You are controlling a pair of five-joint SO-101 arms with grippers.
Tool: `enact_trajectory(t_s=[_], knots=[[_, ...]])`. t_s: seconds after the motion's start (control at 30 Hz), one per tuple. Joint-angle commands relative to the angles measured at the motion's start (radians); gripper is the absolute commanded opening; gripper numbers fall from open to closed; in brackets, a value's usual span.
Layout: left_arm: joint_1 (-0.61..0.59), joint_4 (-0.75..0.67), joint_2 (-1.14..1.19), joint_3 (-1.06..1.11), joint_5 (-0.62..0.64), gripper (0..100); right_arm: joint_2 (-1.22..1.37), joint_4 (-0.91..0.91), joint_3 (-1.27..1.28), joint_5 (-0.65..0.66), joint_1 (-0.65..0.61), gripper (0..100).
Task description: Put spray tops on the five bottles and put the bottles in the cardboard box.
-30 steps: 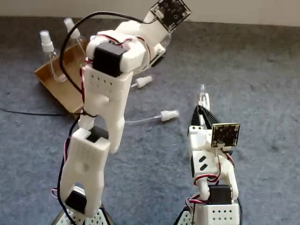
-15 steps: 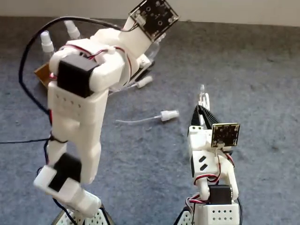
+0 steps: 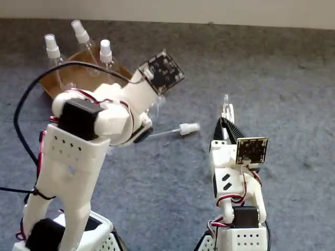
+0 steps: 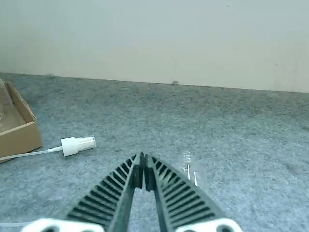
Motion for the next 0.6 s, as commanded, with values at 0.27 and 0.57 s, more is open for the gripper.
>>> enact_trajectory(t_s=[0.27,0.57], knots=[[-0.008,-0.428,-0.104,0.644,-0.009,4,-0.002,-0.027,0.133,-0.008,-0.005,0.5],[-0.13,-0.531,-0.099,0.825,-0.049,4,-0.002,-0.025,0.133,-0.008,-0.031,0.5]])
